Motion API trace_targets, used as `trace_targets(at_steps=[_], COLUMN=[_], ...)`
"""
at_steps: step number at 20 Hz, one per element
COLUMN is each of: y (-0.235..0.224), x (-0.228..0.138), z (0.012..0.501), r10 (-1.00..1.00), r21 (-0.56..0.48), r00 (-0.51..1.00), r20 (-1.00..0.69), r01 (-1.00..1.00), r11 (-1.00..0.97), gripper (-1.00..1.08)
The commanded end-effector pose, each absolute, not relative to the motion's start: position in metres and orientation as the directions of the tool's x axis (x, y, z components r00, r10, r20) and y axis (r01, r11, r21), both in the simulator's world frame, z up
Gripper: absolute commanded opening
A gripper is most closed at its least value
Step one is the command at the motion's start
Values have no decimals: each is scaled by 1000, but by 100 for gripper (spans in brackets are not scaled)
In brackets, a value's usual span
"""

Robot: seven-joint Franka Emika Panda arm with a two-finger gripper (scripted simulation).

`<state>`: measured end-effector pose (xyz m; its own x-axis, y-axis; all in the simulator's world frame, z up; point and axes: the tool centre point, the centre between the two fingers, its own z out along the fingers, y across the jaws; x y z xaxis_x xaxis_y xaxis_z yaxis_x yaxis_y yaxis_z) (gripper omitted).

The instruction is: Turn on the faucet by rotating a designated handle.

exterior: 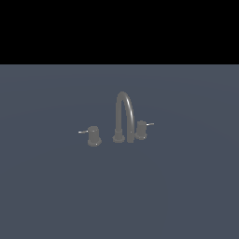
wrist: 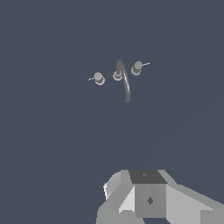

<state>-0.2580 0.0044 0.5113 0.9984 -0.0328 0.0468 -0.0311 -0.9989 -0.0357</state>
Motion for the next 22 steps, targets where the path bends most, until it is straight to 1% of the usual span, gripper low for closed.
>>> trace_targets(at_steps=[1,7,12,22], y=[4,8,18,51], x=[-258,-256,-251,-229], z=[511,505,490,433], r10=[-33,-52,-97,-264], r21=[-36,-36,-36,-35], r00=[998,998,994,964], r20=[47,46,44,35], r01=[-31,-50,-95,-263], r11=[-999,-998,-995,-964], gripper=[-100,-100,-100,-100])
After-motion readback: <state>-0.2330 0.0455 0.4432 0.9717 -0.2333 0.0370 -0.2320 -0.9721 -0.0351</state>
